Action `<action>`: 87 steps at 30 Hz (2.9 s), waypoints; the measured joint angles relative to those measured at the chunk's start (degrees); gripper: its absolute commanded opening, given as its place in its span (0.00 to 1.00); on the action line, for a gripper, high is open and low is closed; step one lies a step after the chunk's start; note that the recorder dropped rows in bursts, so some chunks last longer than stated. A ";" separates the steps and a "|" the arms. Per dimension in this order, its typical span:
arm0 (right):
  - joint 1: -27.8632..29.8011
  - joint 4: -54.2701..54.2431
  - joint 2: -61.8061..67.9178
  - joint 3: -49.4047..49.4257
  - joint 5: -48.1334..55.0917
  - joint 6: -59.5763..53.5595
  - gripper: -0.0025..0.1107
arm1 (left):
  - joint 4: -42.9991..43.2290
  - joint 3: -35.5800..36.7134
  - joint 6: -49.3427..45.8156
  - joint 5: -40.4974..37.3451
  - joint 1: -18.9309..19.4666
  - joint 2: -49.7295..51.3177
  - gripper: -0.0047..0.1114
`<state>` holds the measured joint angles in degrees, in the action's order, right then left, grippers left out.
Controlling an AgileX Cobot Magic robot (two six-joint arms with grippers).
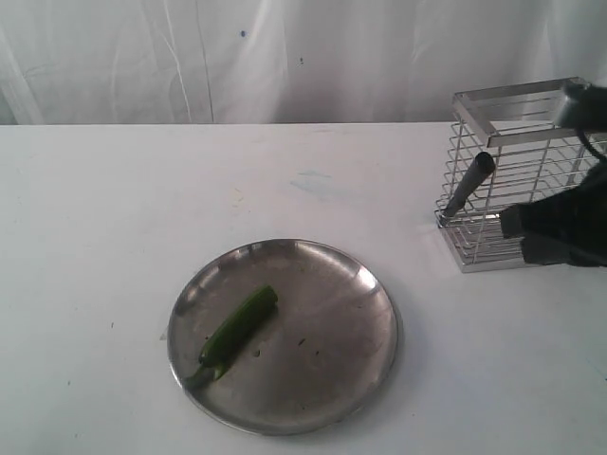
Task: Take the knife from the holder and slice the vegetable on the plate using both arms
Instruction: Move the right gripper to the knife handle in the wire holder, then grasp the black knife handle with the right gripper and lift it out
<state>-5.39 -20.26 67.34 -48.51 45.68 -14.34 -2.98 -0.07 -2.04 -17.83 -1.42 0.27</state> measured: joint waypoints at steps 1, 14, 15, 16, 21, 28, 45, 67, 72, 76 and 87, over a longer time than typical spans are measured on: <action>-0.82 -0.37 -0.66 -1.18 1.64 -0.50 0.02 | 0.00 0.00 0.00 0.00 0.00 0.00 0.04; -4.92 -0.63 4.21 -10.96 -5.57 -10.70 0.11 | 0.00 0.00 0.00 0.00 0.00 0.00 0.04; -5.25 -0.63 5.47 -10.96 -5.69 -11.70 0.15 | 0.00 0.00 0.00 0.00 0.00 0.00 0.04; -5.57 -0.63 6.59 -10.96 -5.69 -12.26 0.20 | 0.00 0.00 0.00 0.00 0.00 0.00 0.04; -6.18 -0.63 8.93 -10.96 -5.78 -13.30 0.47 | 0.00 0.00 0.00 0.00 0.00 0.00 0.04; -6.18 -0.63 7.83 -10.99 -6.30 -13.30 0.51 | 0.00 0.00 0.00 0.00 0.00 0.00 0.04; -6.18 7.61 14.68 -11.30 -12.64 -3.92 0.50 | 0.00 0.00 0.00 0.00 0.00 0.00 0.04; -6.18 11.49 16.24 -11.30 -16.64 -0.05 0.02 | 0.00 0.00 0.00 0.00 0.00 0.00 0.04; -6.18 11.59 14.25 -11.30 -16.42 0.05 0.02 | 0.00 0.00 0.00 0.00 0.00 0.00 0.04; -6.18 11.59 11.12 -11.69 -16.29 0.05 0.02 | 0.00 0.00 0.00 0.00 0.00 0.00 0.04; -6.18 11.78 0.22 -12.99 -12.26 0.37 0.02 | 0.00 0.00 0.00 0.00 0.00 0.00 0.04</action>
<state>-11.57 -8.49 67.56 -61.50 33.42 -13.97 -2.98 -0.07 -2.04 -17.83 -1.42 0.27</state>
